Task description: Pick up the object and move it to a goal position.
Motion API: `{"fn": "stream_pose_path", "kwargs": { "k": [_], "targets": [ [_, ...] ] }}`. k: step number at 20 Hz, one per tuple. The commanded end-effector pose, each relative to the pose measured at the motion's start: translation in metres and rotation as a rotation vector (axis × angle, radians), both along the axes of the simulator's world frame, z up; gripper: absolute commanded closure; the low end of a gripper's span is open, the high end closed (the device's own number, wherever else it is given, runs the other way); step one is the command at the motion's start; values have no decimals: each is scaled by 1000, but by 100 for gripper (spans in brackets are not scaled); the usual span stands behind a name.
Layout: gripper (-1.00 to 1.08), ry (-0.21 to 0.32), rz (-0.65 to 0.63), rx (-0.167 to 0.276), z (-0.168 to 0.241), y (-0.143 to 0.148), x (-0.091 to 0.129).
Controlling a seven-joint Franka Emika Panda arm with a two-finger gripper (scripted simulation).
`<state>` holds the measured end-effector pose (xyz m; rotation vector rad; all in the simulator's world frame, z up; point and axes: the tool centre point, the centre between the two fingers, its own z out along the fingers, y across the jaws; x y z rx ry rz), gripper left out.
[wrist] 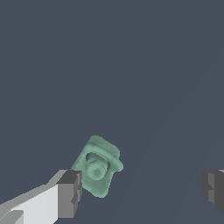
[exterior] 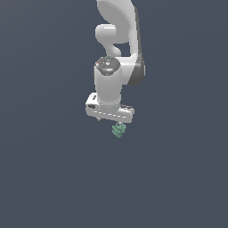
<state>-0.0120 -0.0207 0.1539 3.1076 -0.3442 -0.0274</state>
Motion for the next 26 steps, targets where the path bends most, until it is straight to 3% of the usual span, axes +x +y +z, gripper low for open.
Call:
{"fn": "stream_pose_path", "kwargs": {
  "k": [1, 16, 26],
  "targets": [
    [-92, -2, -53, 2, -7, 6, -2],
    [-92, -16, -410, 7, -48, 38, -20],
    [-92, -21, -539, 7, -62, 48, -28]
  ]
}}
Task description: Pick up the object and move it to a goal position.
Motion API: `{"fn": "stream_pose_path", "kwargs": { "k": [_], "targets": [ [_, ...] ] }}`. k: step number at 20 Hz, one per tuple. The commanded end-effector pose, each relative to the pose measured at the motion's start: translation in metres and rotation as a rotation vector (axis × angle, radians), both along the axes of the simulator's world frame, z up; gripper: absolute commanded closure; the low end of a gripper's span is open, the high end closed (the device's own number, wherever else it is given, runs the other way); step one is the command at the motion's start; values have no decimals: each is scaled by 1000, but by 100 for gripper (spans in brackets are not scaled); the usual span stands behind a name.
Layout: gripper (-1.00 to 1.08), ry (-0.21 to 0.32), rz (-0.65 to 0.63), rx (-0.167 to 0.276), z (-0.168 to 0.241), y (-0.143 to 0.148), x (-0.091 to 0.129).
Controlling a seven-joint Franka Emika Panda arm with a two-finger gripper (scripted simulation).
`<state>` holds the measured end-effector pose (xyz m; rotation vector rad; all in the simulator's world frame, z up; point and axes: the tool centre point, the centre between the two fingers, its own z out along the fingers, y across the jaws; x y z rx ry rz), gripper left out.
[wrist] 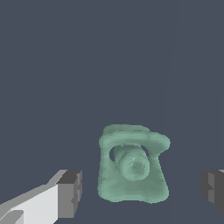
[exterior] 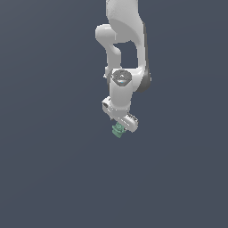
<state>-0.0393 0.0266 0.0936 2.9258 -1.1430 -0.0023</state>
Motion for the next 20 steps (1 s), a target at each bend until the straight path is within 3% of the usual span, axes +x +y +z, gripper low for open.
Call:
{"fn": "stream_pose_path", "kwargs": {
  "k": [1, 10, 20],
  "targets": [
    [-92, -1, -20, 0, -2, 1, -1],
    [-92, -1, -27, 0, -8, 2, -2],
    [-92, -1, -30, 0, -49, 2, -3]
  ]
}}
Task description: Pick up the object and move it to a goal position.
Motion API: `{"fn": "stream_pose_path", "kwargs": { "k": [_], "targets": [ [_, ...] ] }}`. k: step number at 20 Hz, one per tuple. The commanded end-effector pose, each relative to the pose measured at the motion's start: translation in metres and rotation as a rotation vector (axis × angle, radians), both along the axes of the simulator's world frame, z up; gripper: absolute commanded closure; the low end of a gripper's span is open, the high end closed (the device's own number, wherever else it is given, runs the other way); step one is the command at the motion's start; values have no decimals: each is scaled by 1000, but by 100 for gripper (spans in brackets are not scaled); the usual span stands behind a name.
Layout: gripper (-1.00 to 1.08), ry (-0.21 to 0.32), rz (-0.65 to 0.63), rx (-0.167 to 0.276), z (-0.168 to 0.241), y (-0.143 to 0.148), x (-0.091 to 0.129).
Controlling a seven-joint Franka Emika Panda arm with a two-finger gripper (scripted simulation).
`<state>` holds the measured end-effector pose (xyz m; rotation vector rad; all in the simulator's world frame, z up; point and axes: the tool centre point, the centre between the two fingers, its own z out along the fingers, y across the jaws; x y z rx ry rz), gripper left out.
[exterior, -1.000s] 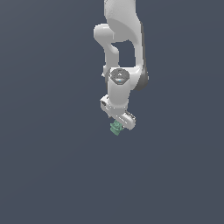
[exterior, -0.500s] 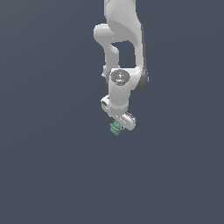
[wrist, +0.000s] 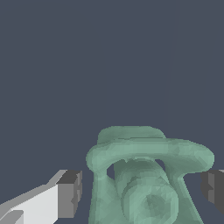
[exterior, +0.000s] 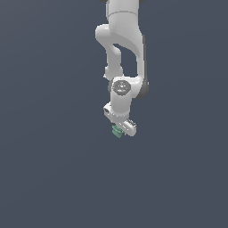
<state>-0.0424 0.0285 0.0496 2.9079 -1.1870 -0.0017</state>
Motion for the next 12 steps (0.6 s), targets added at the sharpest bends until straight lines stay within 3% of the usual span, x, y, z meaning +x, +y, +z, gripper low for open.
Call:
{"fn": "stream_pose_path", "kwargs": {
  "k": [1, 4, 5, 12],
  "targets": [
    [-92, -1, -1, 0, -7, 0, 1],
    [-92, -1, -1, 0, -9, 0, 1],
    [108, -1, -1, 0, -9, 0, 1],
    [108, -1, -1, 0, -9, 0, 1]
  ]
}}
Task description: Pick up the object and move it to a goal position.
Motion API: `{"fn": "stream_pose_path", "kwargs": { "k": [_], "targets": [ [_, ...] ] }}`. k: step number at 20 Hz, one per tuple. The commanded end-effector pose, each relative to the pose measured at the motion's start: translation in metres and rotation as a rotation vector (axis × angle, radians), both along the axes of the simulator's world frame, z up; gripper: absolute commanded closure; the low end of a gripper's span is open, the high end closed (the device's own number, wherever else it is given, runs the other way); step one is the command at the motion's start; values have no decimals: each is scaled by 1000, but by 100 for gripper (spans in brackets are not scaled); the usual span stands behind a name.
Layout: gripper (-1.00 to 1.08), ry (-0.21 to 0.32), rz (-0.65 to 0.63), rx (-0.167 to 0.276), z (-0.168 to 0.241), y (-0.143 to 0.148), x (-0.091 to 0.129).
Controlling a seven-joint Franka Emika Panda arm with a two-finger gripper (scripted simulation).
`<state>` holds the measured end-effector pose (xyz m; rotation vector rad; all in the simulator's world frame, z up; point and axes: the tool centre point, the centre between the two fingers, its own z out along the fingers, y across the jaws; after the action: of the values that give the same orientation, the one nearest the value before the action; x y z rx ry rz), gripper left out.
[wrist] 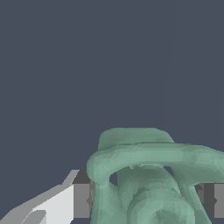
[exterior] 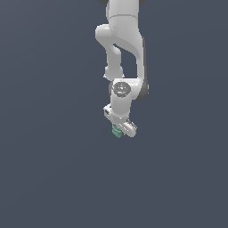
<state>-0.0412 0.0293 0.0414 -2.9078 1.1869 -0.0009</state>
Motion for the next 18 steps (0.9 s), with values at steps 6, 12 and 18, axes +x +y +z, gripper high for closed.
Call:
{"fn": "stream_pose_path", "kwargs": {
  "k": [6, 12, 18],
  "targets": [
    [108, 0, 0, 0, 3, 0, 1],
    [108, 0, 0, 0, 26, -2, 5],
    [108, 0, -1, -1, 70, -6, 13]
  ]
}}
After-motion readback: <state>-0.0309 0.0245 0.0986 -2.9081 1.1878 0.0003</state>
